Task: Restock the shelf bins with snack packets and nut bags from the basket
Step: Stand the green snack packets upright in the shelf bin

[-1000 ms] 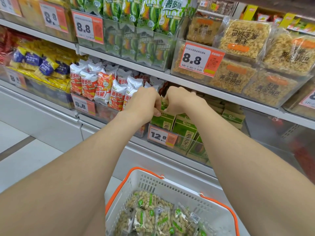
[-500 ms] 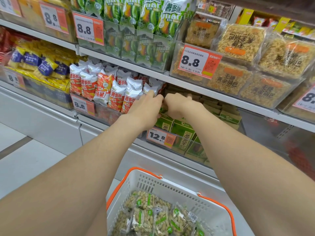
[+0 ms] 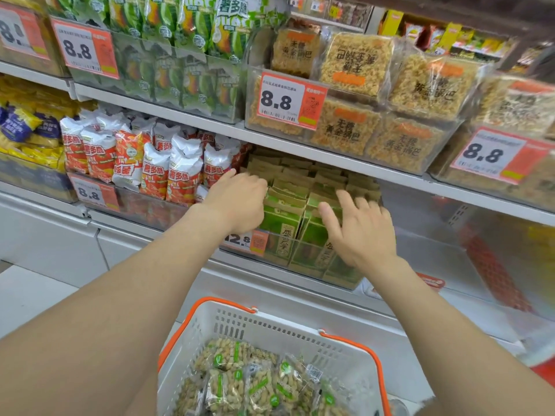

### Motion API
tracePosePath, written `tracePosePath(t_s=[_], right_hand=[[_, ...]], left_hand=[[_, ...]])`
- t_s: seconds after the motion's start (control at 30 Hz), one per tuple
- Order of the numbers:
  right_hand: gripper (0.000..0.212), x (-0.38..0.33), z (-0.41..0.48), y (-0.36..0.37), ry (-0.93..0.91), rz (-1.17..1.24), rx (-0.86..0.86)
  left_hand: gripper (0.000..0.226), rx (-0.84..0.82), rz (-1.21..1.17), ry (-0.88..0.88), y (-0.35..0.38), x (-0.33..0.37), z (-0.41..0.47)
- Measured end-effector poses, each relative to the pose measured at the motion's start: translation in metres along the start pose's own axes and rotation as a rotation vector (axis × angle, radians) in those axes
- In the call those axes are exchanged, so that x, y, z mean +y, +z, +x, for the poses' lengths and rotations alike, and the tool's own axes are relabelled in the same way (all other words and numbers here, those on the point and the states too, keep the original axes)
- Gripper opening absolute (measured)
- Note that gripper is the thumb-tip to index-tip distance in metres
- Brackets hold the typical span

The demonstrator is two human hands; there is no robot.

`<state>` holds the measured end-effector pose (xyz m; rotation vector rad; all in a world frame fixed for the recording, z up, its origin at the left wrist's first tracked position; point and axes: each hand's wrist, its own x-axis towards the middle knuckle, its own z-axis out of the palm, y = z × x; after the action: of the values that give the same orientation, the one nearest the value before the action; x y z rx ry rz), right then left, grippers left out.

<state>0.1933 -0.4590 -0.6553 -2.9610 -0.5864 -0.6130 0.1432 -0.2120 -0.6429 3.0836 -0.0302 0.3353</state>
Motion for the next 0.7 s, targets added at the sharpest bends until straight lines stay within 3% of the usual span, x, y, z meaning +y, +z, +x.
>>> tracePosePath(t_s=[0.1, 0.3, 0.47, 0.6, 0.7], right_hand=[[0.088, 0.002, 0.008, 0.01, -0.044, 0.07, -0.055], [0.074, 0.001, 0.012, 0.011, -0.087, 0.14, -0.05], [0.053, 0.015, 0.018, 0.004, -0.104, 0.122, -0.007], [0.047, 0.006, 0.015, 0.022, 0.009, -0.019, 0.143], [0.061, -0.001, 0.021, 0.029, 0.107, 0.096, -0.059]], left_hand=[[0.021, 0.006, 0.018, -0.007, 0.003, 0.006, 0.001], [0.021, -0.059, 0.047, -0.096, 0.008, 0.018, -0.011], [0.059, 0.165, -0.03, -0.05, 0.01, 0.037, -0.01], [0.059, 0.227, -0.035, 0.111, 0.012, 0.054, -0.003], [0.068, 0.192, 0.04, 0.115, 0.024, 0.057, 0.011]])
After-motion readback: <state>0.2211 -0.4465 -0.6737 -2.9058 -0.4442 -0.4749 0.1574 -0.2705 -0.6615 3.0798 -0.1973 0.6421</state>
